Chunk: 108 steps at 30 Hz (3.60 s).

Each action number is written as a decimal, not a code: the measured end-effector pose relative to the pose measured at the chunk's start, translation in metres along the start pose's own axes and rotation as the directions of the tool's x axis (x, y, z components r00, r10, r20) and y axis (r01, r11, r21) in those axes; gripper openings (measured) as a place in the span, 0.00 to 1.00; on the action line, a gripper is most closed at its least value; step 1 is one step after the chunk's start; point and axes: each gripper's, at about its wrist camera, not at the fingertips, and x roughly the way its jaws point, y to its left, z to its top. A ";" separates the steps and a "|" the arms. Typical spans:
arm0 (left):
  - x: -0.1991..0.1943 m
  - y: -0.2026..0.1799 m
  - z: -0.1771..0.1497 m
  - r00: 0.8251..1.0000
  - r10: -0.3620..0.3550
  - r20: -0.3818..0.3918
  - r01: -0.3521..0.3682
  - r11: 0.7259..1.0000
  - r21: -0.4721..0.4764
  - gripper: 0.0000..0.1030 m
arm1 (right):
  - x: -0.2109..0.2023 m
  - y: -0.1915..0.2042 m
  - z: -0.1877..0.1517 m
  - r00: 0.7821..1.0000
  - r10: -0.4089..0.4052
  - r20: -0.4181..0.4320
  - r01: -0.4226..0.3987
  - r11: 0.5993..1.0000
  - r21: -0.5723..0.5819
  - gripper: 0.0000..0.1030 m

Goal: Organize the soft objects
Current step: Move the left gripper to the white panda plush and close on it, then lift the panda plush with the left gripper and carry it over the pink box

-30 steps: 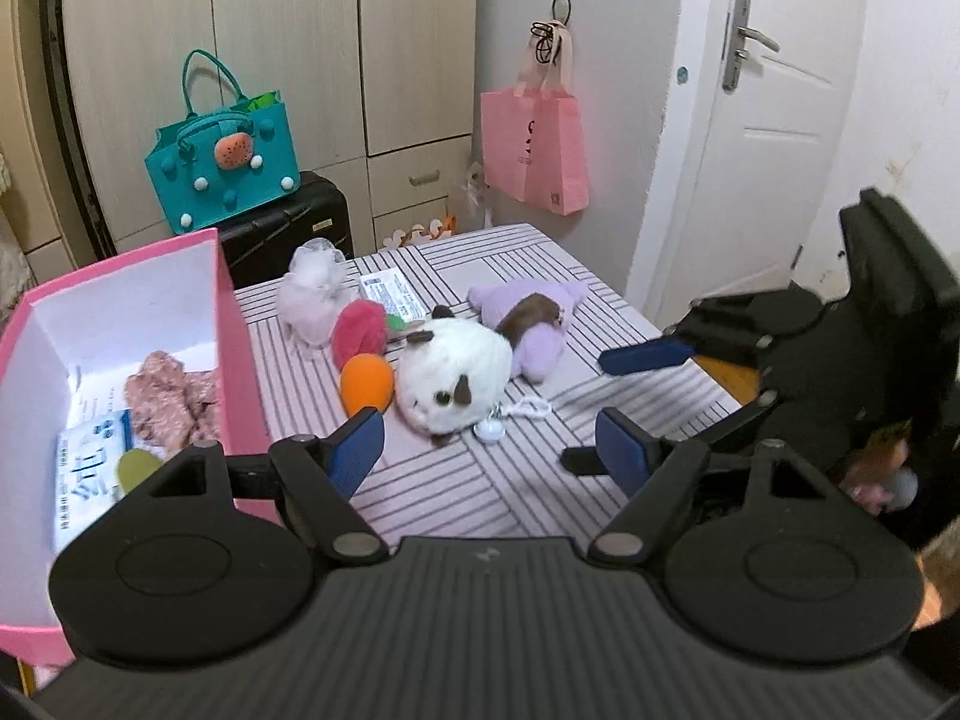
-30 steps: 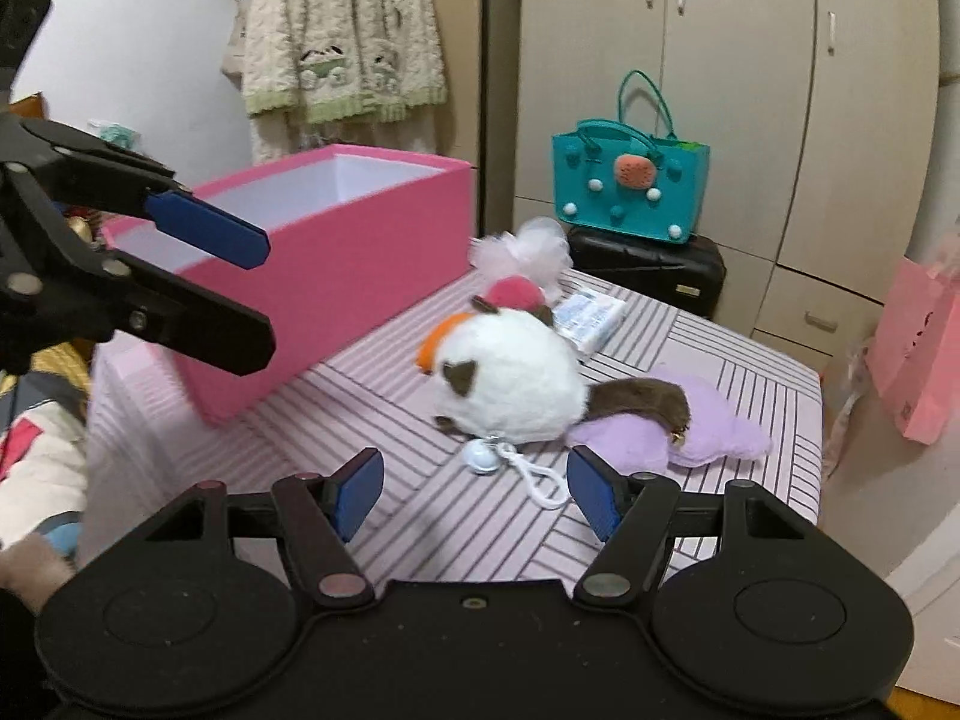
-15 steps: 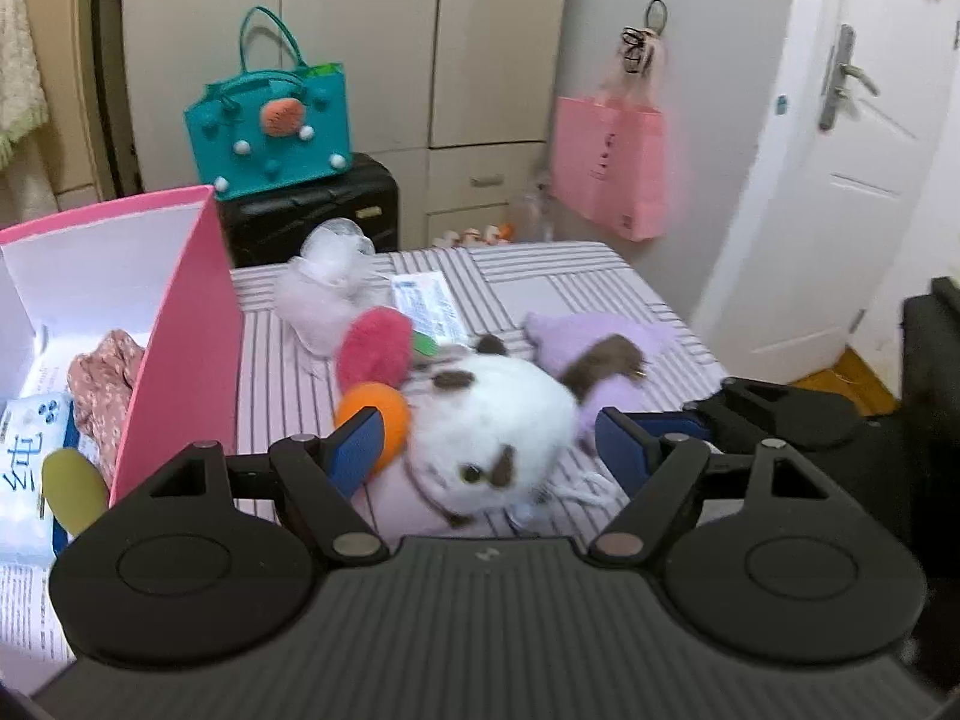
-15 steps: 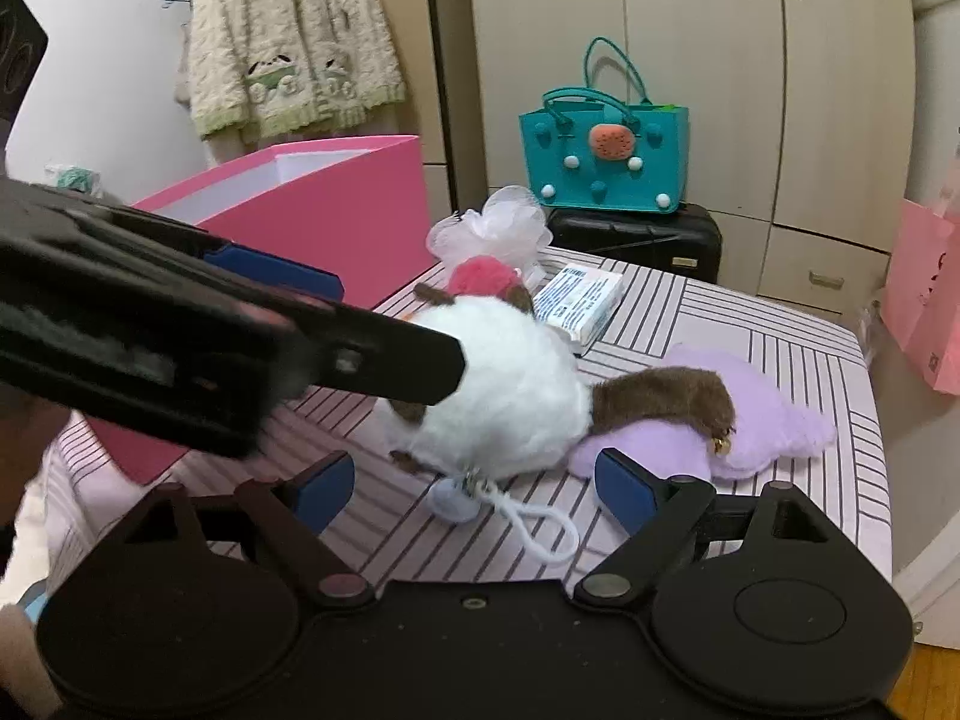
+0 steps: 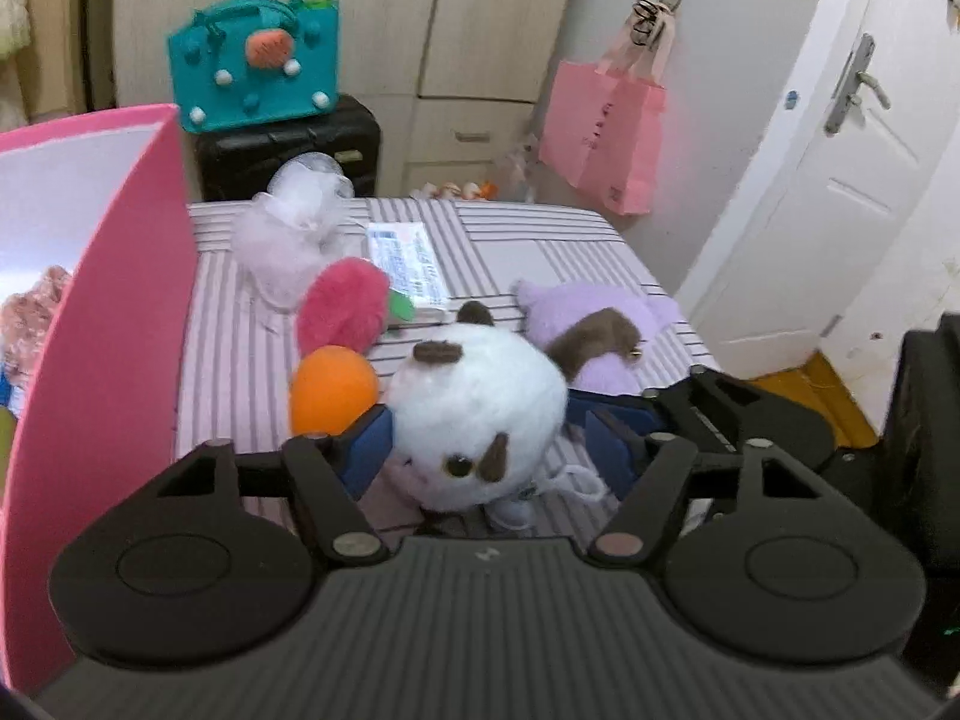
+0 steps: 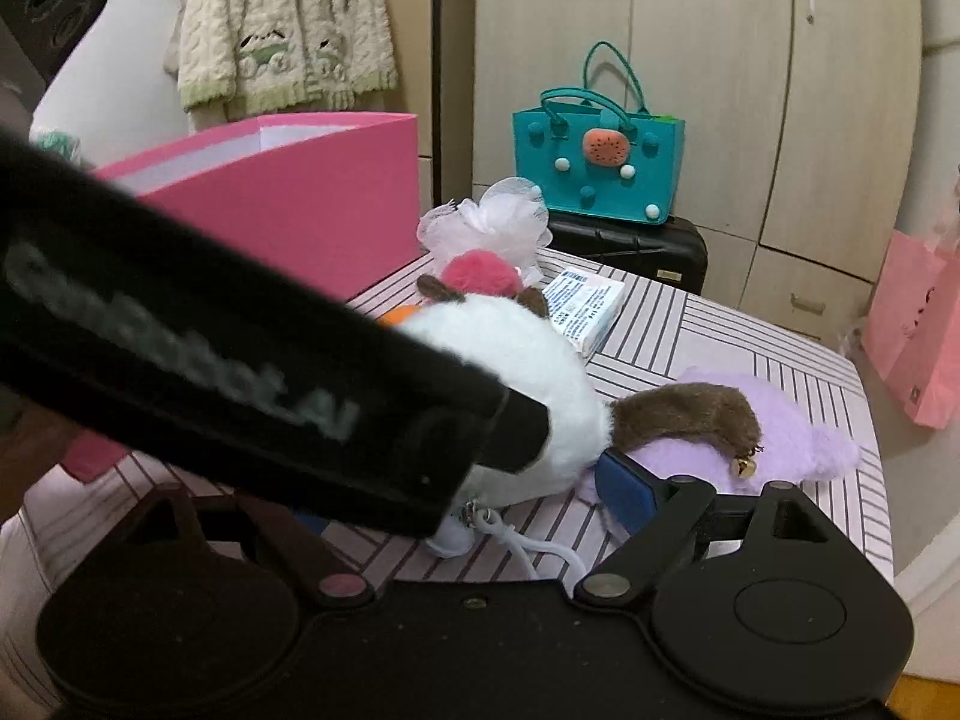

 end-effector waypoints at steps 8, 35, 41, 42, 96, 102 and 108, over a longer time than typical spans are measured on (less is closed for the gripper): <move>-0.001 -0.001 -0.007 0.999 0.023 0.045 -0.025 0.999 0.024 0.58 | -0.002 0.001 -0.002 0.999 -0.025 0.020 0.025 1.000 0.017 0.75; -0.040 -0.024 -0.027 0.998 -0.017 0.067 0.011 0.995 0.097 0.57 | -0.039 0.025 -0.011 0.997 -0.071 0.044 0.069 0.997 0.036 0.68; -0.061 -0.028 -0.034 0.997 -0.016 0.070 0.008 0.994 0.113 0.57 | -0.059 0.041 -0.012 0.994 -0.090 0.055 0.090 0.996 0.016 0.68; -0.065 -0.028 -0.035 0.997 -0.017 0.071 0.008 0.993 0.117 0.57 | -0.063 0.044 -0.013 0.994 -0.095 0.056 0.094 0.995 0.013 0.68; -0.219 0.132 0.028 0.996 0.084 0.004 -0.084 0.995 0.059 0.52 | -0.029 0.179 0.148 0.975 0.223 0.013 -0.214 0.949 -0.230 0.67; -0.193 0.168 0.026 0.992 0.107 -0.061 -0.109 0.994 -0.028 0.51 | 0.018 0.180 0.158 0.938 0.316 -0.142 -0.343 0.908 -0.242 0.67; -0.173 0.194 0.023 0.987 0.083 -0.136 -0.097 0.991 -0.095 0.50 | 0.045 0.188 0.160 0.899 0.355 -0.258 -0.421 0.862 -0.280 0.67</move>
